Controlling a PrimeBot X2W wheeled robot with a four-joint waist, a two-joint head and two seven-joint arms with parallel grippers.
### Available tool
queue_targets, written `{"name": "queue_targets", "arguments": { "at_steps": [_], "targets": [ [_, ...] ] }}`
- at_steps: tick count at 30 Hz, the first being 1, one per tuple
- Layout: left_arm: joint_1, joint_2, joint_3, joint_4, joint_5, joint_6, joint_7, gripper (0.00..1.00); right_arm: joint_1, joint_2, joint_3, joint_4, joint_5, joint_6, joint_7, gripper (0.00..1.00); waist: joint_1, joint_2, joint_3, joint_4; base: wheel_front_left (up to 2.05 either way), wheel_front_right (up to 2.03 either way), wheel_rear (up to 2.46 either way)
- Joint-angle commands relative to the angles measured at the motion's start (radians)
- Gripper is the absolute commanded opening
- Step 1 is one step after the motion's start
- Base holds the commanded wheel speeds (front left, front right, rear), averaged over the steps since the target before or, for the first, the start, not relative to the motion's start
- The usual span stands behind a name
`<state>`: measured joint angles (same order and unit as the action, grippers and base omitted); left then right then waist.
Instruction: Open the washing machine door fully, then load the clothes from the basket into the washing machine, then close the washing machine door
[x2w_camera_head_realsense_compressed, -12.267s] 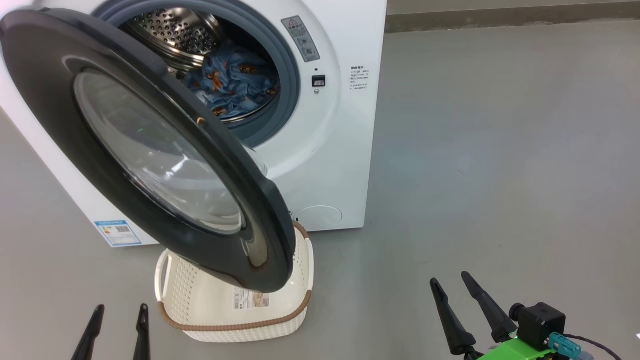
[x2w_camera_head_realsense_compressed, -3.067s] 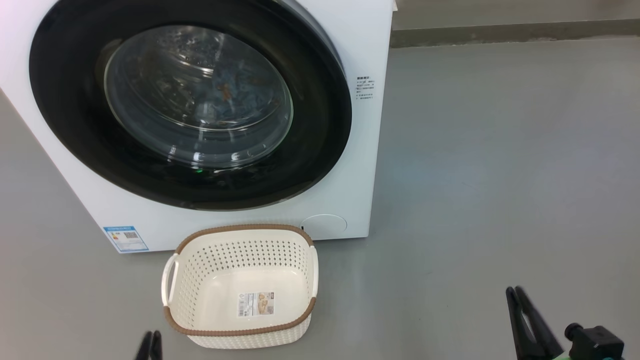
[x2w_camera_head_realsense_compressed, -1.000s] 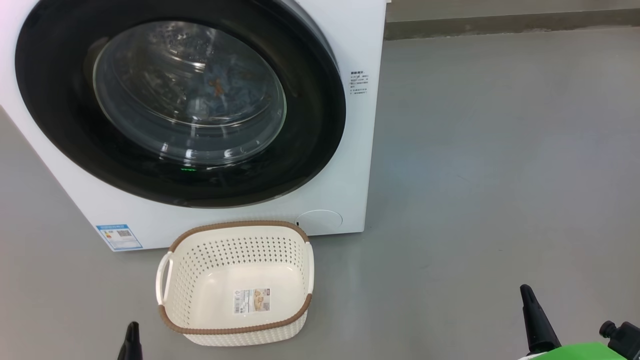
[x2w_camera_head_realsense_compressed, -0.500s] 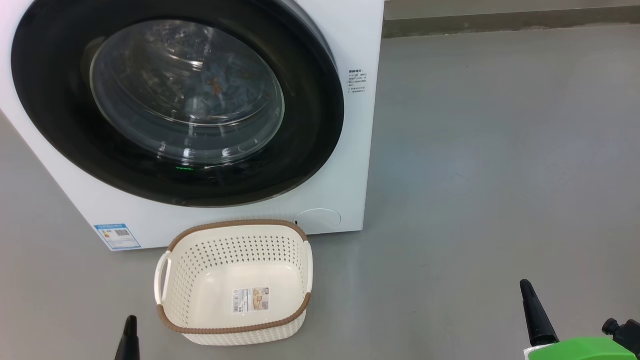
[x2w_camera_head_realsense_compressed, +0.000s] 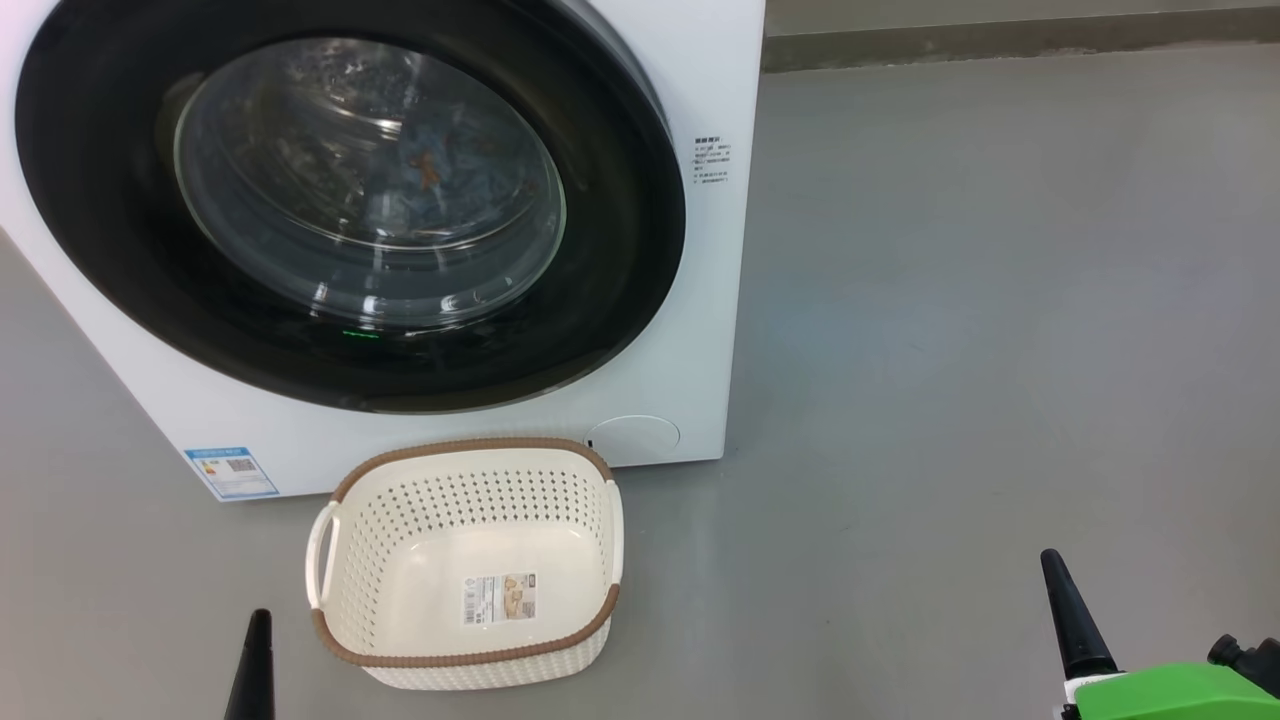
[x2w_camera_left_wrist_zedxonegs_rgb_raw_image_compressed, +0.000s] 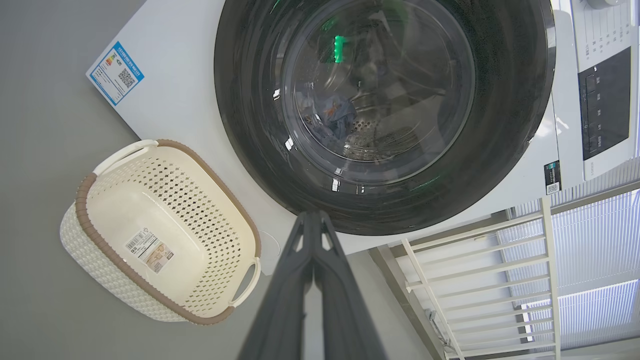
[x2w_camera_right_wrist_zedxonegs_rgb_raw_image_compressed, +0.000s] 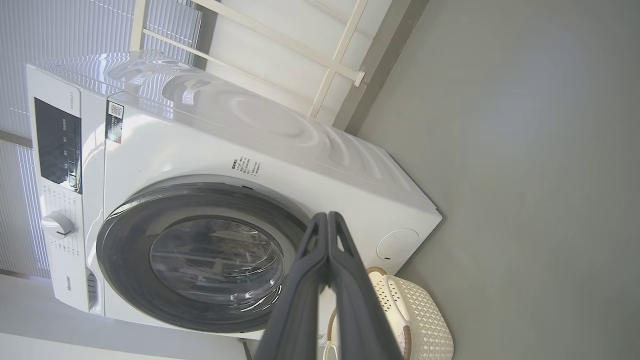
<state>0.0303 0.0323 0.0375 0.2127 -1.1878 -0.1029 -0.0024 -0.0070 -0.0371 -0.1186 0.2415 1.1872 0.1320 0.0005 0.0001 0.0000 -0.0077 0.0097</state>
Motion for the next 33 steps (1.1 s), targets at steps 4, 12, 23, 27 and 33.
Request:
{"name": "queue_targets", "arguments": {
  "at_steps": [4, 12, 23, 27, 33],
  "targets": [
    [-0.061, 0.021, 0.034, -0.009, -0.080, -0.017, 0.018, 0.00, -0.054, -0.011, 0.010, -0.018, 0.078, -0.001, 0.023, 0.00, -0.0001, 0.0000, 0.002, -0.001, 0.00, 0.00, 0.00],
    [-0.081, 0.022, 0.042, 0.002, -0.172, -0.020, 0.041, 0.00, -0.066, -0.011, 0.009, -0.012, 0.168, -0.001, 0.047, 0.00, -0.0001, 0.0000, 0.004, -0.004, 0.00, 0.00, 0.00],
    [-0.106, 0.024, 0.052, 0.016, -0.287, -0.023, 0.070, 0.00, -0.082, -0.012, 0.007, -0.005, 0.281, -0.001, 0.076, 0.00, -0.0001, 0.0000, 0.007, -0.006, 0.00, 0.00, 0.00],
    [-0.116, 0.025, 0.057, 0.021, -0.333, -0.025, 0.082, 0.00, -0.088, -0.013, 0.006, -0.003, 0.326, -0.001, 0.088, 0.00, -0.0001, 0.0000, 0.008, -0.007, 0.00, 0.00, 0.00],
    [-0.131, 0.026, 0.063, 0.029, -0.402, -0.027, 0.100, 0.00, -0.097, -0.013, 0.005, 0.002, 0.394, -0.001, 0.106, 0.00, -0.0001, 0.0000, 0.010, -0.009, 0.00, 0.00, 0.00]
  ]
}}
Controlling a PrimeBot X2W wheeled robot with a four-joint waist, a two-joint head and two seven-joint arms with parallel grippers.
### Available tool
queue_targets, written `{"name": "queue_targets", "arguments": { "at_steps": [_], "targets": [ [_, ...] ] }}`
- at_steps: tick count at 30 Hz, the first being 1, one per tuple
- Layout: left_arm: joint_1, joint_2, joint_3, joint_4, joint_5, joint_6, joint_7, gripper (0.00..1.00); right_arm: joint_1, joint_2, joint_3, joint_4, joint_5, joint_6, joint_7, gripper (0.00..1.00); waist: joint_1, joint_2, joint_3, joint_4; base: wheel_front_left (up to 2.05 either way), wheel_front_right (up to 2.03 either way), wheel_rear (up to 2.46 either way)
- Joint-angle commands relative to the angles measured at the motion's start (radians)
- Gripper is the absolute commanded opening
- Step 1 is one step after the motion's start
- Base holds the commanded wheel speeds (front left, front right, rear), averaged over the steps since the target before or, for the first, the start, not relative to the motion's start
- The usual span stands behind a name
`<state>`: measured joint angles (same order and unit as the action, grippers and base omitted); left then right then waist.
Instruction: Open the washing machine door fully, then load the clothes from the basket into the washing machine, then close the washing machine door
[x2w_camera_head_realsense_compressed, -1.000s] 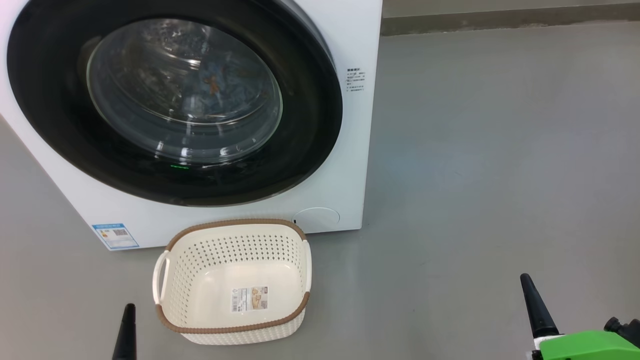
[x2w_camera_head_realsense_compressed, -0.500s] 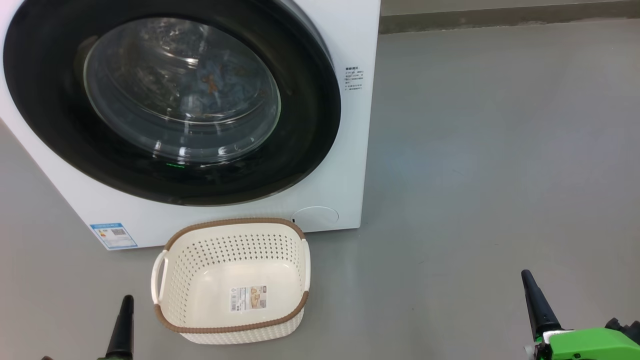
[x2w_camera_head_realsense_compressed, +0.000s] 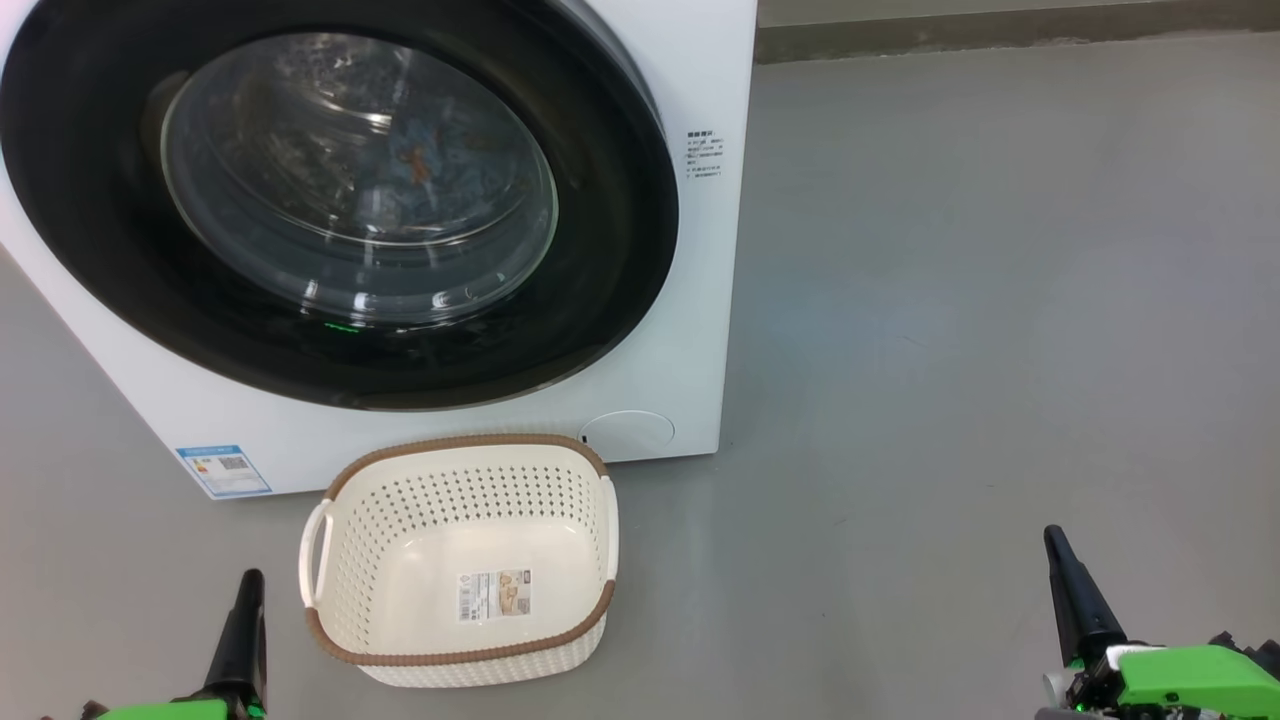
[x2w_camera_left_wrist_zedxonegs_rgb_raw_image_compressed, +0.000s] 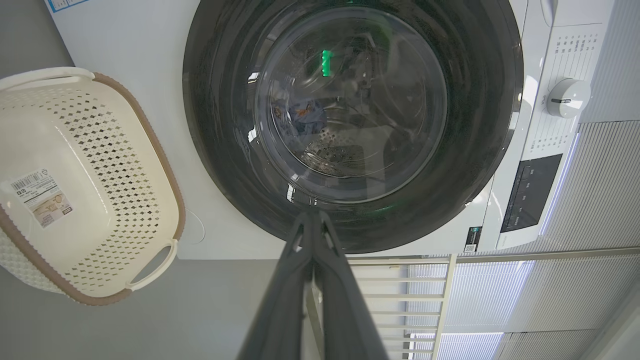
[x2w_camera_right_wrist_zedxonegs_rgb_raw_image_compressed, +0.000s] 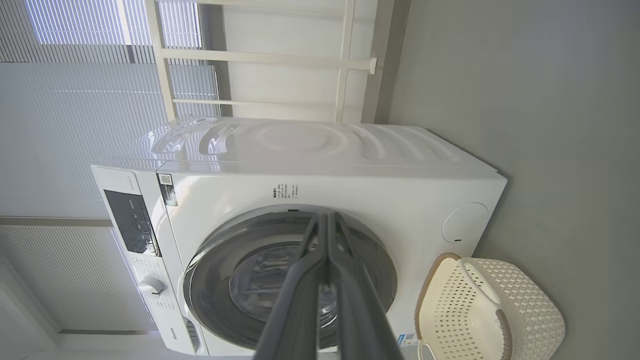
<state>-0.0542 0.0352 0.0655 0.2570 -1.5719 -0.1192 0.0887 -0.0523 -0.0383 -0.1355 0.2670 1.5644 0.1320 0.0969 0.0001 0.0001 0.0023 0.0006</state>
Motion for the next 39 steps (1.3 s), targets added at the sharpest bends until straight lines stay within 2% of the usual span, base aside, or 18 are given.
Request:
{"name": "queue_targets", "arguments": {
  "at_steps": [1, 39],
  "targets": [
    [-0.049, 0.023, 0.036, -0.014, -0.029, -0.011, 0.012, 0.00, -0.053, -0.012, 0.022, -0.023, 0.028, -0.001, 0.012, 0.00, 0.0000, -0.0001, 0.000, 0.000, 0.00, 0.00, 0.00],
    [-0.053, 0.020, 0.042, -0.012, -0.042, -0.012, 0.020, 0.00, -0.056, -0.012, 0.022, -0.022, 0.044, -0.001, 0.016, 0.00, 0.0000, -0.0001, 0.001, -0.001, 0.00, 0.00, 0.00]
  ]
}}
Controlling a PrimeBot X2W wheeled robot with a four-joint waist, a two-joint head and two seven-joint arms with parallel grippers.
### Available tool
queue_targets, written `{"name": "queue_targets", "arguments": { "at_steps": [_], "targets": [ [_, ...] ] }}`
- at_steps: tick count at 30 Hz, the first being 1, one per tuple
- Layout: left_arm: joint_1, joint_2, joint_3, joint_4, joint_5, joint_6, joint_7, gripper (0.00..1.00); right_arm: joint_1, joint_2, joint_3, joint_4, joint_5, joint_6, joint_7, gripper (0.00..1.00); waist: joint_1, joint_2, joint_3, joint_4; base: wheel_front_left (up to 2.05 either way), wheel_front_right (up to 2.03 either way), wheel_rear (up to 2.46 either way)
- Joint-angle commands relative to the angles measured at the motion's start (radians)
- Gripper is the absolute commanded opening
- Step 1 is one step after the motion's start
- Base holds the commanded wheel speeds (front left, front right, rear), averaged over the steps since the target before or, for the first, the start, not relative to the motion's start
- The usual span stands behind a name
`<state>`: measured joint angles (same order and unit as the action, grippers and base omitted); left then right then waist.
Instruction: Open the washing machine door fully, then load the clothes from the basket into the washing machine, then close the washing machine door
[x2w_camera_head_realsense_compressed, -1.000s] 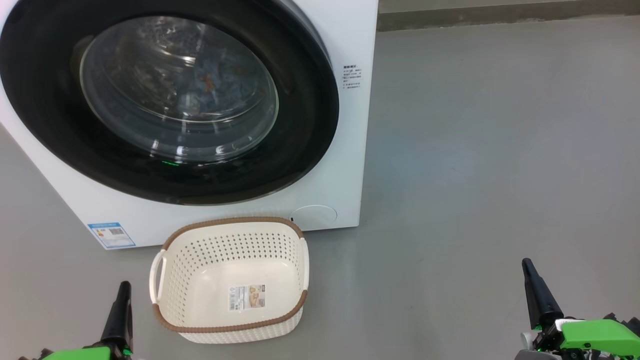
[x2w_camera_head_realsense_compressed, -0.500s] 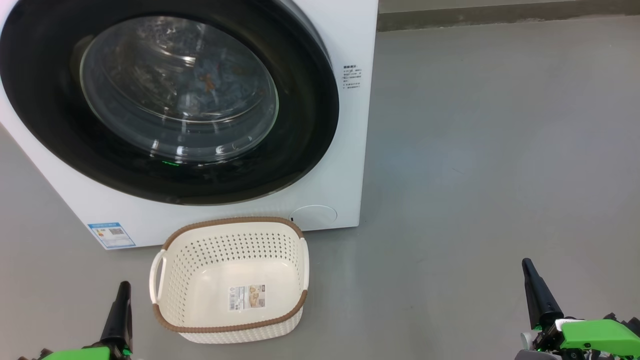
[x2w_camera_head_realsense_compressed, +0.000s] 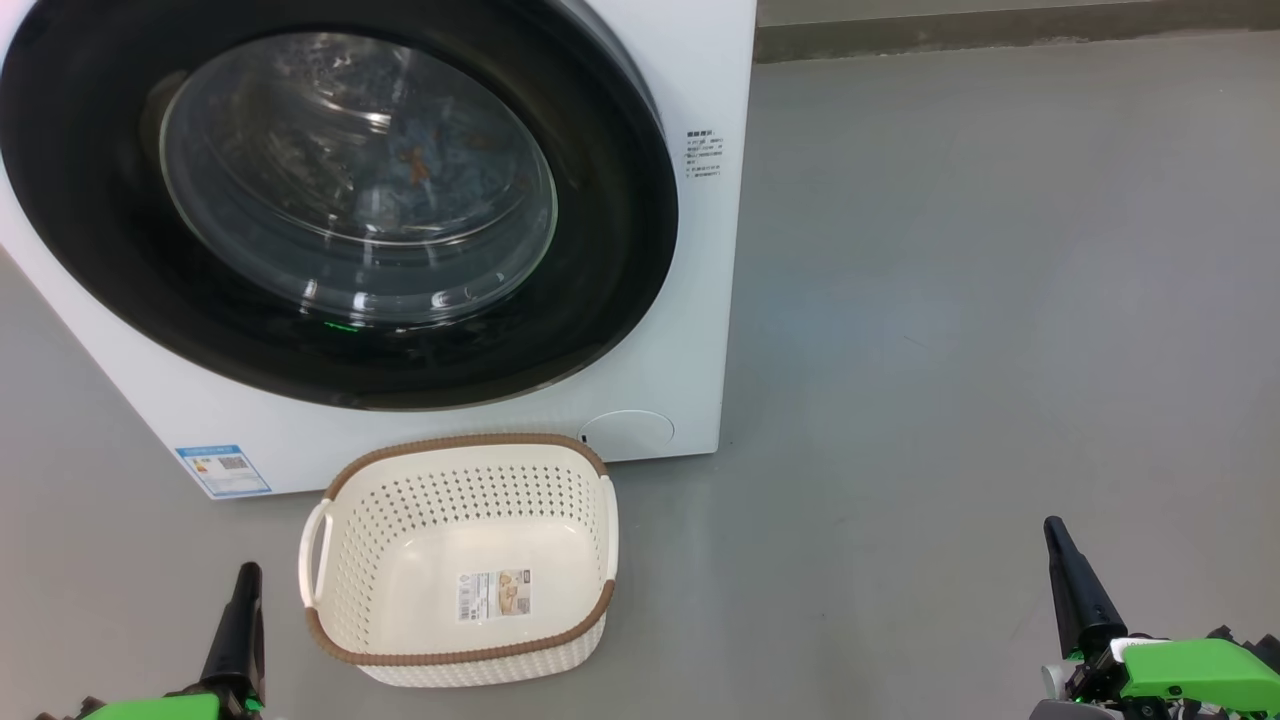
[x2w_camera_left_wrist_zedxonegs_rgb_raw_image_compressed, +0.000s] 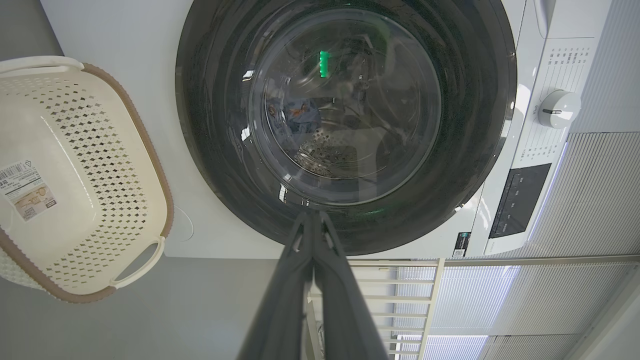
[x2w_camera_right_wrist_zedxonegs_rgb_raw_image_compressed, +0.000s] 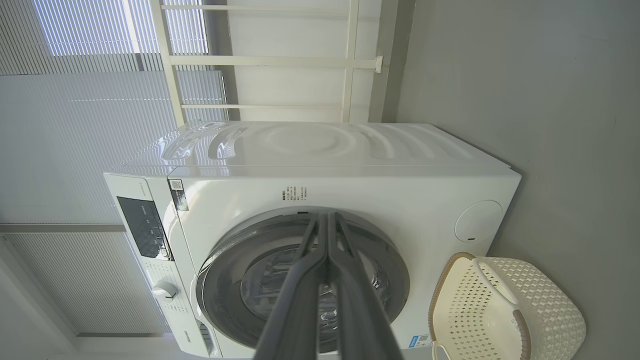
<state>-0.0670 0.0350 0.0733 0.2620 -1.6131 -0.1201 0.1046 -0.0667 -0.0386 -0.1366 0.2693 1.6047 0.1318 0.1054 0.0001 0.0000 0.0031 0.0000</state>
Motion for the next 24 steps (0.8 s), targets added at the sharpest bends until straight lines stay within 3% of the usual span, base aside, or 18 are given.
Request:
{"name": "queue_targets", "arguments": {
  "at_steps": [1, 24],
  "targets": [
    [-0.041, 0.020, 0.035, -0.017, 0.000, -0.011, 0.004, 0.00, -0.041, -0.012, 0.023, -0.025, 0.004, -0.001, 0.008, 0.00, 0.0000, 0.0000, 0.000, 0.000, 0.00, 0.00, 0.00],
    [-0.041, 0.019, 0.037, -0.017, 0.001, -0.011, 0.006, 0.00, -0.041, -0.012, 0.023, -0.025, 0.004, -0.001, 0.008, 0.00, 0.0000, 0.0000, 0.000, 0.000, 0.00, 0.00, 0.00]
  ]
}}
